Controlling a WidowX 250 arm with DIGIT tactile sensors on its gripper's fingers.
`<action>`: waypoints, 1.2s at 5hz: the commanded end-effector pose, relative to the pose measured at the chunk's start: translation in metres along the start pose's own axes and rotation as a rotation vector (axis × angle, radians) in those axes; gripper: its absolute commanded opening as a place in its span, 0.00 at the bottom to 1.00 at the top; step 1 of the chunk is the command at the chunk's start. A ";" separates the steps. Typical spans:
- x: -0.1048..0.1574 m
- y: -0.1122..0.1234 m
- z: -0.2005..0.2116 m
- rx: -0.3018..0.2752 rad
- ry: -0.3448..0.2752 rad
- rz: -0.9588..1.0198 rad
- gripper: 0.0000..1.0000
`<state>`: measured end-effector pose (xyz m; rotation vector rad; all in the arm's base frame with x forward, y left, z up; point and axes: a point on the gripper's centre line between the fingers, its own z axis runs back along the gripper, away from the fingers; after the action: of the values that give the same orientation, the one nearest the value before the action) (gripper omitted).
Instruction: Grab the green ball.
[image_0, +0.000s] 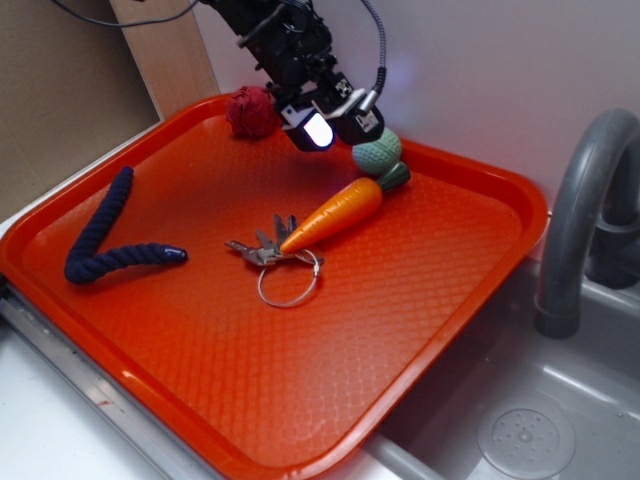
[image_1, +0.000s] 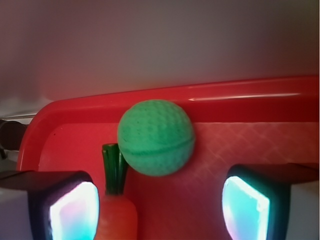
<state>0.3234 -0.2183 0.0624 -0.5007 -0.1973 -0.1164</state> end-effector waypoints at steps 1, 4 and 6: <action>0.008 -0.037 -0.012 0.036 0.005 -0.073 0.00; -0.002 -0.042 -0.003 0.061 0.029 -0.054 0.00; -0.062 -0.055 0.100 0.325 0.112 -0.101 0.00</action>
<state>0.2392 -0.2013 0.1387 -0.1241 -0.0743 -0.1892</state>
